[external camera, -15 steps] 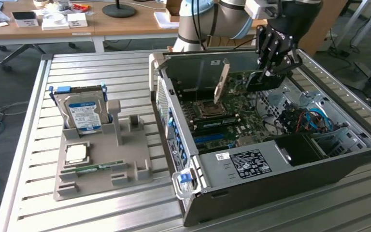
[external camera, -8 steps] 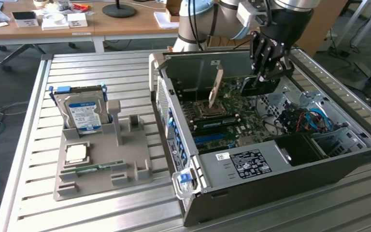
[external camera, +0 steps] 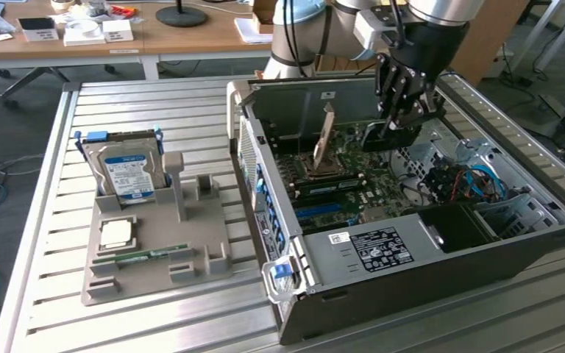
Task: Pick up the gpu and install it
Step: 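Insert the gpu into the slot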
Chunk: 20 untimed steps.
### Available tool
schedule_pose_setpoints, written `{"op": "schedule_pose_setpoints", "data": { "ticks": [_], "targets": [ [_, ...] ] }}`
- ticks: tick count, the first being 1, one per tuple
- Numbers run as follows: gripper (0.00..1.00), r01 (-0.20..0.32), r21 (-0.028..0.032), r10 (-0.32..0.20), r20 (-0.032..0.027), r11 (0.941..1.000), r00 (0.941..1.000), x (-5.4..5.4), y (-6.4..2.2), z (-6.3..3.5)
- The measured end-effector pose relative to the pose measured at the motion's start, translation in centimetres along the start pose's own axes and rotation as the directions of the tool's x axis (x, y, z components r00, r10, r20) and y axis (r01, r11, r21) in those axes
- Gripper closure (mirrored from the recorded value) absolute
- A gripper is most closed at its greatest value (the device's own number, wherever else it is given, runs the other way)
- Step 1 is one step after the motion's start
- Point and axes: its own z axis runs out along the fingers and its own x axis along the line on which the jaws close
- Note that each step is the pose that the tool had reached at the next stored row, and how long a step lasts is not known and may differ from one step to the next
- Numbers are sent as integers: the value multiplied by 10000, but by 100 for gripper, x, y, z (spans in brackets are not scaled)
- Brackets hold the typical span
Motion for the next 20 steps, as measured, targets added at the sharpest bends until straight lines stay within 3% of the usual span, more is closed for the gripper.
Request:
{"op": "schedule_pose_setpoints", "data": {
  "ticks": [14, 20],
  "targets": [
    [73, 0, 2, 0, -15, 10000, 10000, 60, 87, 156],
    [73, 1, 1, -1, -16, 10000, 10000, 60, 90, 159]
  ]
}}
